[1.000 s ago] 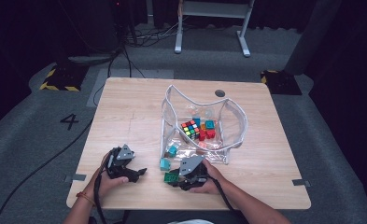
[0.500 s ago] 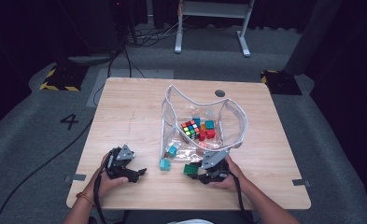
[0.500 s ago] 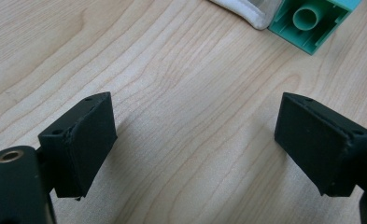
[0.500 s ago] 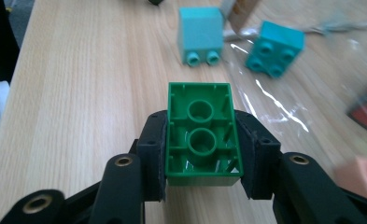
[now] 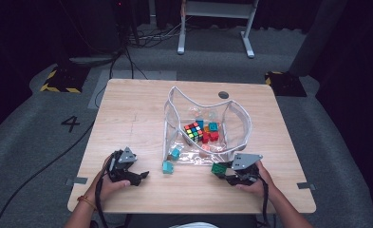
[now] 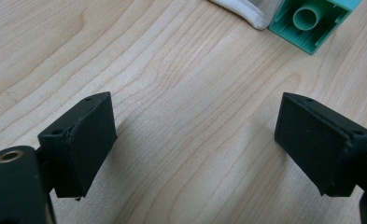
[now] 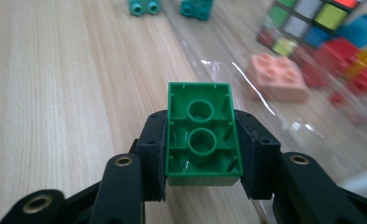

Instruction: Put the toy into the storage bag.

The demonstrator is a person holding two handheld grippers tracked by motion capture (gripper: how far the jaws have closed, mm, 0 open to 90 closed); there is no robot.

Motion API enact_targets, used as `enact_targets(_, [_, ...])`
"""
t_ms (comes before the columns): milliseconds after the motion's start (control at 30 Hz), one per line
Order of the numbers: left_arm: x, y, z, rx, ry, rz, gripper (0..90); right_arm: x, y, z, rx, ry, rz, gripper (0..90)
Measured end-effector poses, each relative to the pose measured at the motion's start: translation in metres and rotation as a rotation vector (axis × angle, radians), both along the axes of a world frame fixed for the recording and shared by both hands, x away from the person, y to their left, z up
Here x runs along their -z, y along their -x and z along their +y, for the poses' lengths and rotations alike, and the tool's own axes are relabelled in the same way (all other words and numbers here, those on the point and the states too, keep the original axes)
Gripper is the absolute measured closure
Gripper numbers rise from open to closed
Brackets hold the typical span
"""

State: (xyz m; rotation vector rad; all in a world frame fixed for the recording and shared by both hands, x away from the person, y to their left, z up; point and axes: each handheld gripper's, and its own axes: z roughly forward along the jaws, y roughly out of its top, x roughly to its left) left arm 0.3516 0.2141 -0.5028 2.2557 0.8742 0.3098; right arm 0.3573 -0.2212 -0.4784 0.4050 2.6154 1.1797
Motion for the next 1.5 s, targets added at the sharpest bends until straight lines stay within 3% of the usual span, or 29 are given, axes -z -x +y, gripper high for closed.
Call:
enact_targets(67, [0.0, 0.0, 0.0, 0.0, 0.001, 0.001, 12.8, 0.0, 0.001, -0.003, 0.026, 0.004, 0.018, 58.8])
enact_targets(233, [0.0, 0.0, 0.0, 0.0, 0.0, 0.0, 12.8, -0.001, -0.003, -0.024, 0.055, -0.001, -0.012, 58.8])
enact_targets(333, [0.0, 0.0, 0.0, -0.001, 0.0, 0.0, 12.8, -0.002, -0.004, -0.04, 0.097, -0.007, -0.002, 58.8])
enact_targets(533, [0.0, 0.0, 0.0, -0.001, 0.0, 0.001, 12.8, -0.003, -0.008, -0.059, 0.112, -0.026, 0.036, 58.8])
enact_targets(867, [0.0, 0.0, 0.0, -0.001, 0.0, 0.002, 12.8, -0.009, -0.015, -0.083, 0.203, -0.019, 0.019, 58.8])
enact_targets(967, [0.0, 0.0, 0.0, -0.001, 0.0, 0.002, 12.8, -0.018, -0.016, -0.091, 0.233, -0.045, -0.012, 58.8])
enact_targets(1000, [0.0, 0.0, 0.0, 0.0, 0.001, 0.0, 12.8, -0.024, -0.015, -0.096, 0.262, -0.074, -0.018, 58.8])
enact_targets(1233, [0.0, 0.0, 0.0, 0.0, 0.0, 0.0, 12.8, -0.046, -0.021, -0.107, 0.313, -0.127, -0.054, 58.8])
enact_targets(1333, [0.0, 0.0, 0.0, -0.001, 0.0, 0.002, 12.8, -0.057, -0.026, -0.109, 0.336, -0.077, -0.079, 58.8])
enact_targets(1500, [0.0, 0.0, 0.0, 0.001, 0.0, 0.002, 12.7, -0.088, -0.035, -0.116, 0.354, -0.07, -0.139, 58.8])
